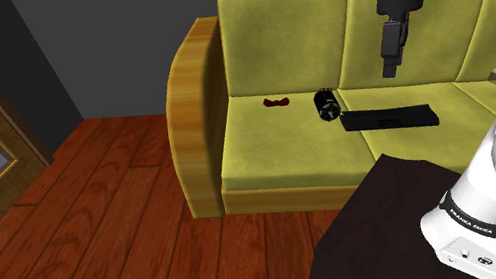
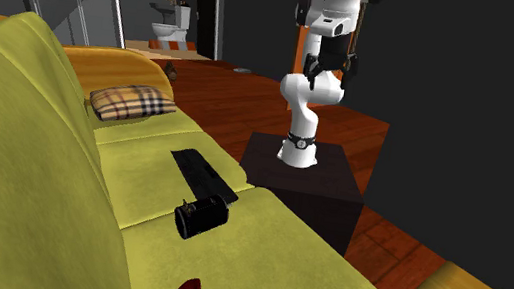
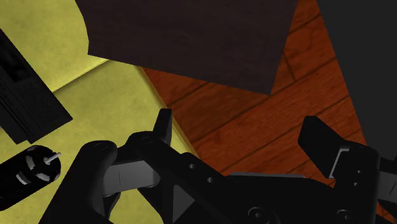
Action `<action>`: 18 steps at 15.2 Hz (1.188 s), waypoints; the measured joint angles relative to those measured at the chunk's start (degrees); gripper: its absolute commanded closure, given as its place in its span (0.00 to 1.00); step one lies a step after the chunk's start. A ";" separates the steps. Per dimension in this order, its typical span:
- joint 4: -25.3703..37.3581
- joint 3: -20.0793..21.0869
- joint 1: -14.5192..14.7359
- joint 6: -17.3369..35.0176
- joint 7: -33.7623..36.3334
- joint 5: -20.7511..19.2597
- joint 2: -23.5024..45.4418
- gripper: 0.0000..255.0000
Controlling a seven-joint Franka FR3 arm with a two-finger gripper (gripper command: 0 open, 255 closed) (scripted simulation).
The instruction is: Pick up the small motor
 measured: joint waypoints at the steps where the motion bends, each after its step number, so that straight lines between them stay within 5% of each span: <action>1: 0.00 0.00 0.00 0.00 0.00 0.00 0.00 0.00; 18: 9.03 -5.68 -6.99 21.50 5.77 -1.06 30.20 0.00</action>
